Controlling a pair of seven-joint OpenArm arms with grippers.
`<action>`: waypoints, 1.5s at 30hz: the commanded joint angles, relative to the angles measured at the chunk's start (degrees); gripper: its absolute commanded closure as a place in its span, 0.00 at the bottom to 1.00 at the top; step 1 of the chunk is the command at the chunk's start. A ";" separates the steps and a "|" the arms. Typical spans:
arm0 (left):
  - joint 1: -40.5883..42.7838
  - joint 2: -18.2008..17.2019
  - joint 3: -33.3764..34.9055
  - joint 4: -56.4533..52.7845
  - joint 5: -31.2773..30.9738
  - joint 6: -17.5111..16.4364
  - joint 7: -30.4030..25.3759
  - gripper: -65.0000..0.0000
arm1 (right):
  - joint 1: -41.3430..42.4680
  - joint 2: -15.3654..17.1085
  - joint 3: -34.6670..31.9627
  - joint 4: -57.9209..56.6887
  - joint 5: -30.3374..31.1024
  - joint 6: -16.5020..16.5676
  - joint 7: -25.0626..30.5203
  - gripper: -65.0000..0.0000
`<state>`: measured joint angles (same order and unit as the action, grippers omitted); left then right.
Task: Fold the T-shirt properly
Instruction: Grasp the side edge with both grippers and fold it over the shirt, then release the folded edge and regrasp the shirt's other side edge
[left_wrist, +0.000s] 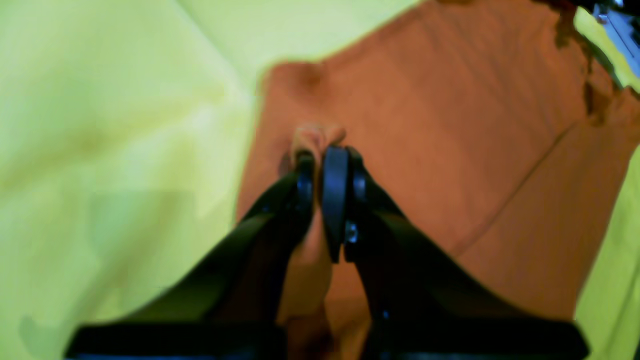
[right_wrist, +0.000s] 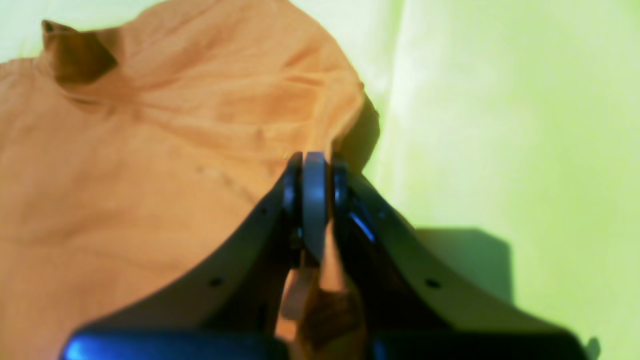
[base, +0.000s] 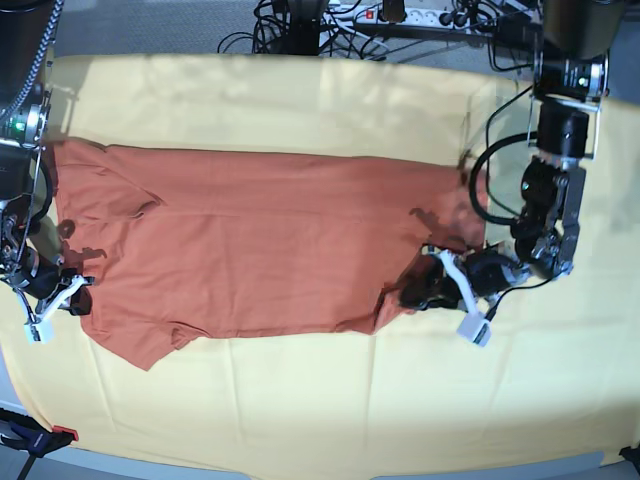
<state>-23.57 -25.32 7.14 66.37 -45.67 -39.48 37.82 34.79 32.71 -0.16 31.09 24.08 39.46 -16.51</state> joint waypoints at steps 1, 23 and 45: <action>-0.63 -1.68 -0.46 2.58 -1.90 -0.52 -1.31 1.00 | 1.88 1.49 0.31 0.68 1.03 0.22 1.27 1.00; 7.06 -14.71 -0.46 14.97 -19.12 -0.52 8.41 1.00 | 1.92 2.49 0.31 0.68 1.29 0.54 -1.11 1.00; 7.04 -17.05 -0.46 14.97 -30.47 -0.52 19.28 1.00 | 1.88 6.47 0.31 0.68 6.16 0.54 -6.47 1.00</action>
<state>-15.25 -41.15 7.16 80.47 -74.65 -39.53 57.98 34.94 37.71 -0.16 31.09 29.41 40.12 -24.27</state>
